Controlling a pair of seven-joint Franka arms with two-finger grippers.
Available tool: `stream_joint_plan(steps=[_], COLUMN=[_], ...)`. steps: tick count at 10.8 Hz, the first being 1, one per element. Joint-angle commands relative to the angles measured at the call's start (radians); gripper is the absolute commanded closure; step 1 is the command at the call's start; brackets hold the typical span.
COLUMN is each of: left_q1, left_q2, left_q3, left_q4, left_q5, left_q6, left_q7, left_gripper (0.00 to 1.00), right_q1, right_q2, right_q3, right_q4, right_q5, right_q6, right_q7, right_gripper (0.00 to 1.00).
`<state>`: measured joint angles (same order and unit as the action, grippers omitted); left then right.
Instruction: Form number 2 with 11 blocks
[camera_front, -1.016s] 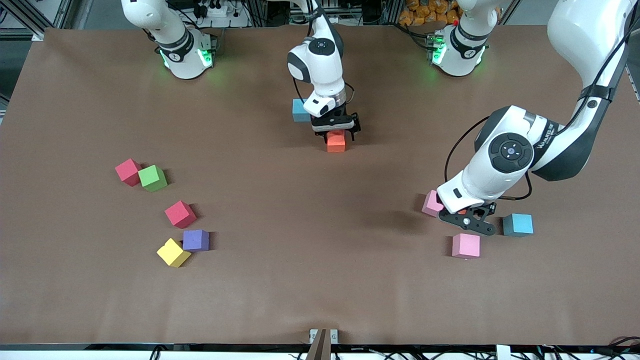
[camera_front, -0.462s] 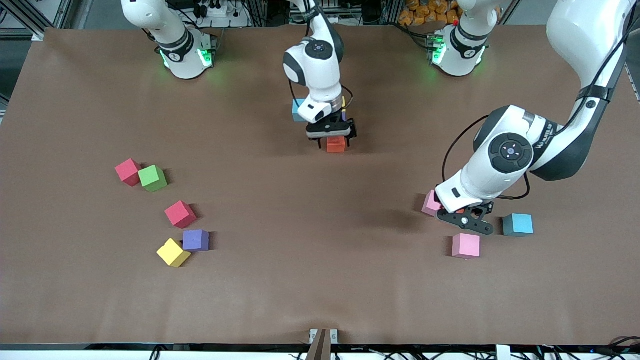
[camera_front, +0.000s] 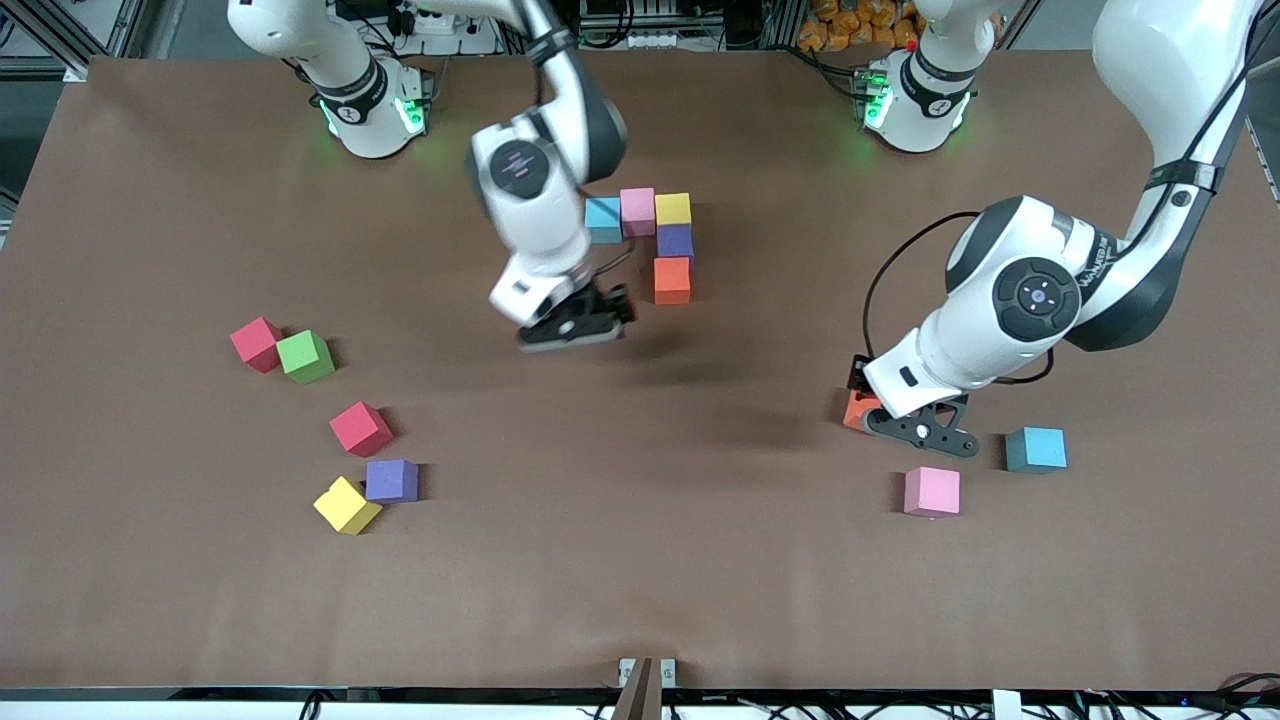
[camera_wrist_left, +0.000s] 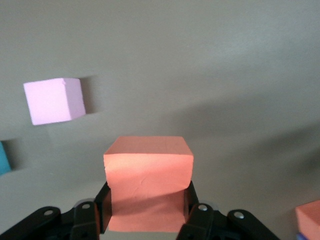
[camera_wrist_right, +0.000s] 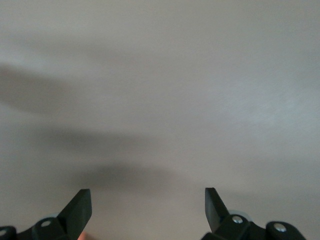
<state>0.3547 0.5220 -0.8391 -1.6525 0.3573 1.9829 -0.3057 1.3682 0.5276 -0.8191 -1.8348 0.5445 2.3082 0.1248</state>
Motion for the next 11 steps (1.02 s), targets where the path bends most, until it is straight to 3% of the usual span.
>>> stream_joint_plan(steps=[1, 5, 7, 9, 11], left_q1=[-0.042, -0.161, -0.282, -0.371, -0.420], left_q2=[-0.016, -0.013, -0.007, 0.018, 0.044], left_q3=[-0.014, -0.014, -0.012, -0.011, -0.008], left_q4=[-0.007, -0.010, -0.009, -0.006, -0.004], left_q5=[-0.020, -0.002, 0.099, 0.175, 0.172], left_q6=[-0.018, -0.018, -0.018, -0.018, -0.016], left_q7=[-0.128, -0.161, -0.127, -0.110, -0.080], left_gripper=[0.72, 0.71, 0.72, 0.72, 0.72], right_q1=[-0.131, -0.288, -0.377, -0.513, -0.695], right_q2=[-0.035, -0.029, -0.020, -0.017, -0.011], right_q3=[0.026, 0.029, 0.032, 0.108, 0.231], right_q4=[-0.003, -0.006, -0.004, -0.004, -0.004], right_q5=[-0.008, -0.008, 0.000, 0.003, 0.012], right_q6=[-0.064, -0.099, -0.096, -0.096, -0.086], right_q7=[-0.236, -0.501, -0.664, -0.779, -0.922], right_gripper=[0.00, 0.00, 0.00, 0.00, 0.00])
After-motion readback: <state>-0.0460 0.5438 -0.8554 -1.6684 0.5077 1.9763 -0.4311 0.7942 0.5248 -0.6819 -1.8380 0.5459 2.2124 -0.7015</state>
